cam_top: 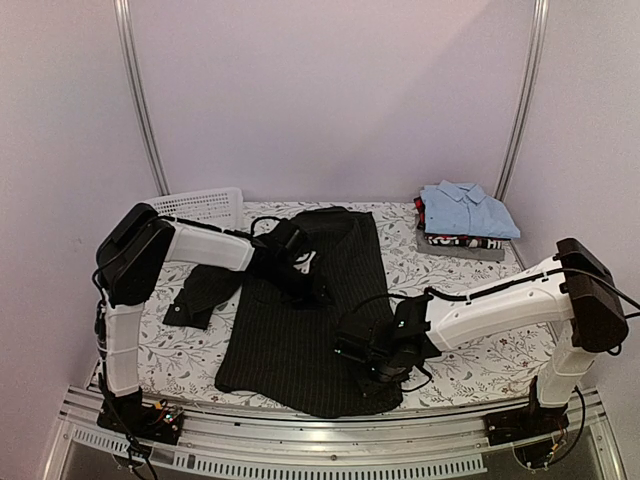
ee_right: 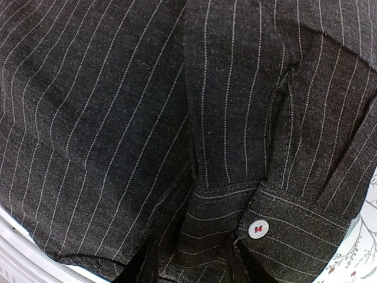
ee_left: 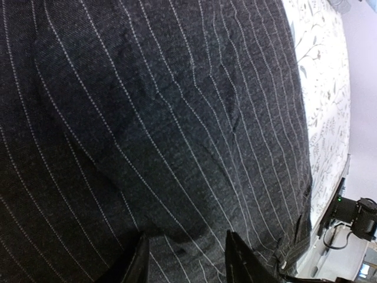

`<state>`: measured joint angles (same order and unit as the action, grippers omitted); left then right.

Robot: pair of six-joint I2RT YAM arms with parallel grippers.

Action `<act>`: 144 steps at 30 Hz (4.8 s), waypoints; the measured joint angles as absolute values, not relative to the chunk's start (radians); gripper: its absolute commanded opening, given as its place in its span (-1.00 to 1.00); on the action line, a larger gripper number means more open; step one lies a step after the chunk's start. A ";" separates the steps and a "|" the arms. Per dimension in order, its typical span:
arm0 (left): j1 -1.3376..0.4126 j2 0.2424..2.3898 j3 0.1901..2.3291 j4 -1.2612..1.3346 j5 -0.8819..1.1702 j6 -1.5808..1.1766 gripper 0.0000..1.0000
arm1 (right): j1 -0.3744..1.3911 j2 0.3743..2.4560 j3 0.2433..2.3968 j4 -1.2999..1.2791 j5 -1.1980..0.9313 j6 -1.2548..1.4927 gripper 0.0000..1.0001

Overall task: Fold and stack the long sleeve shirts
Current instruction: Adjust the sleeve of the 1/3-folded shirt, then move the right arm to the center of the board with the 1/3-folded shirt.

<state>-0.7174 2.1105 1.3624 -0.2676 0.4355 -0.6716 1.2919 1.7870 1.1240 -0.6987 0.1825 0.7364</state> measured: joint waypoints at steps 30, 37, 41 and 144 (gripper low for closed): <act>-0.702 2.164 1.431 -0.266 0.385 -0.678 -1.00 | 1.295 1.825 1.159 -0.732 0.235 0.774 -0.91; -0.702 2.164 1.441 -0.271 0.376 -0.670 -1.00 | 1.295 1.825 1.213 -0.757 0.235 0.764 -1.00; -0.702 2.164 1.441 -0.275 0.367 -0.666 -1.00 | 1.295 1.825 1.240 -0.765 0.231 0.758 -1.00; -0.730 1.353 0.702 -0.439 0.214 -0.775 -0.18 | 0.393 2.417 1.791 -0.179 -0.464 0.600 -0.24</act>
